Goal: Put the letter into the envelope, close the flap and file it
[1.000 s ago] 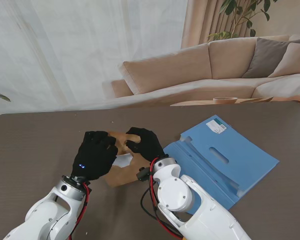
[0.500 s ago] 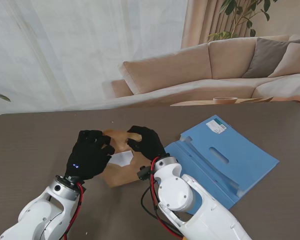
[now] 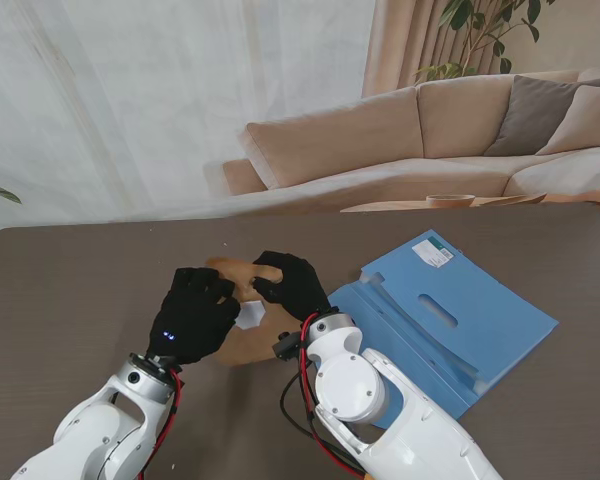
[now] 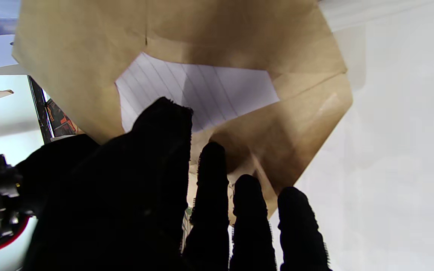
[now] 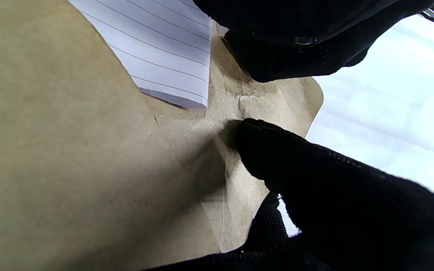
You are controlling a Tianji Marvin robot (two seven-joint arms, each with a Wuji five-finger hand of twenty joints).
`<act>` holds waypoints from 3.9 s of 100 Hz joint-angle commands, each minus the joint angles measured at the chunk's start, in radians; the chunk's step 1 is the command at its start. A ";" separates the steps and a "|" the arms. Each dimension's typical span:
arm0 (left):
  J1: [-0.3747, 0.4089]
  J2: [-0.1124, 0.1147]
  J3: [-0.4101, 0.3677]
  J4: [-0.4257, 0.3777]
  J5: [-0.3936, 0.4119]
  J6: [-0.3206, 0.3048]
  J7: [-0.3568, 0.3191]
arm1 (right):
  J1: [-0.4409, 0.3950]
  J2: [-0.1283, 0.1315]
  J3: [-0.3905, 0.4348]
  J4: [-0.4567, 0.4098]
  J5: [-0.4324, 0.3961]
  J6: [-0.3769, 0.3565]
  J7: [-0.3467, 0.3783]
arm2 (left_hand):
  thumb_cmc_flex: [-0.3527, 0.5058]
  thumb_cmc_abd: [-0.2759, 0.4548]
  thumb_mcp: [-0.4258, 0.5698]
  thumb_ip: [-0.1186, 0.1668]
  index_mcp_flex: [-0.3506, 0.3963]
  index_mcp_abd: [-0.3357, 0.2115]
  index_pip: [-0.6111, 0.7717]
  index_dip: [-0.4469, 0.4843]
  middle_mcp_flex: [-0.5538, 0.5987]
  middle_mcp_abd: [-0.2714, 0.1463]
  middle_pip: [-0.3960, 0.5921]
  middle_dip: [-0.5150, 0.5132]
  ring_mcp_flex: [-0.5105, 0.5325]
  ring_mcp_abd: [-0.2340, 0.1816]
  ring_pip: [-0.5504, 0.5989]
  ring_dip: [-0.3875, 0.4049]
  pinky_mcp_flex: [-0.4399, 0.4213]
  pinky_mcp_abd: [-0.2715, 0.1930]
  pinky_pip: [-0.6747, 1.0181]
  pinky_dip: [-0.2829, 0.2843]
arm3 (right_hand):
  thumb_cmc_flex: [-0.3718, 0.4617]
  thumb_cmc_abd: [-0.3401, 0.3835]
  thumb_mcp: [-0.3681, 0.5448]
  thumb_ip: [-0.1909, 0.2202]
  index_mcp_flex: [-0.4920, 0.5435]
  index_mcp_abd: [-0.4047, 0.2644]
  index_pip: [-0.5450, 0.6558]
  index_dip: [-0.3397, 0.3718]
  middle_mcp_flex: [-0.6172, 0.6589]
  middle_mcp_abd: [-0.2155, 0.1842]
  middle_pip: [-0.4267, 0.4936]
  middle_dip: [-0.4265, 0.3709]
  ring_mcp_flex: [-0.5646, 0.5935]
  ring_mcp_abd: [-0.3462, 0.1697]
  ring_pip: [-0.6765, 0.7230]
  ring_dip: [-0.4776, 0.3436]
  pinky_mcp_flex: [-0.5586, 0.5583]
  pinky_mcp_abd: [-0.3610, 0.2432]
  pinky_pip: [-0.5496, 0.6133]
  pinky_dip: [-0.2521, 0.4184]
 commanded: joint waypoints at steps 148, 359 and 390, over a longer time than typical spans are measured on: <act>-0.016 -0.008 0.041 0.014 0.000 0.054 0.008 | 0.001 -0.010 -0.008 -0.002 0.008 -0.002 0.010 | 0.030 0.000 -0.013 0.006 0.011 0.034 -0.003 0.021 0.031 0.015 0.006 0.078 -0.011 0.009 0.017 0.000 -0.009 0.005 -0.010 0.002 | 0.025 -0.010 0.036 -0.022 0.039 -0.023 0.049 0.032 0.045 -0.002 0.024 0.009 0.030 0.028 0.027 0.011 0.015 0.011 0.057 0.012; -0.003 -0.110 -0.199 -0.068 -1.422 0.151 -0.518 | -0.111 0.018 0.087 -0.097 0.057 -0.078 0.022 | 0.244 0.220 -0.224 0.059 -0.070 -0.012 0.060 0.090 0.487 0.138 -0.013 -0.296 0.550 0.226 -0.079 -0.343 0.276 0.225 0.073 -0.202 | -0.367 0.157 -0.289 0.011 -0.163 0.059 -0.410 0.009 -0.280 -0.037 -0.155 -0.067 -0.200 0.002 -0.170 -0.001 -0.220 -0.018 -0.093 -0.013; -0.006 -0.114 -0.193 -0.065 -1.403 0.121 -0.491 | -0.126 0.026 0.103 -0.111 0.104 -0.092 0.055 | 0.232 0.207 -0.184 0.053 -0.060 -0.010 0.069 0.113 0.493 0.148 0.000 -0.274 0.557 0.230 -0.061 -0.329 0.278 0.229 0.084 -0.209 | -0.511 0.290 -0.510 0.003 -0.134 0.099 -0.451 0.008 -0.274 0.003 -0.166 -0.078 -0.183 0.043 -0.154 0.011 -0.195 0.014 -0.070 0.008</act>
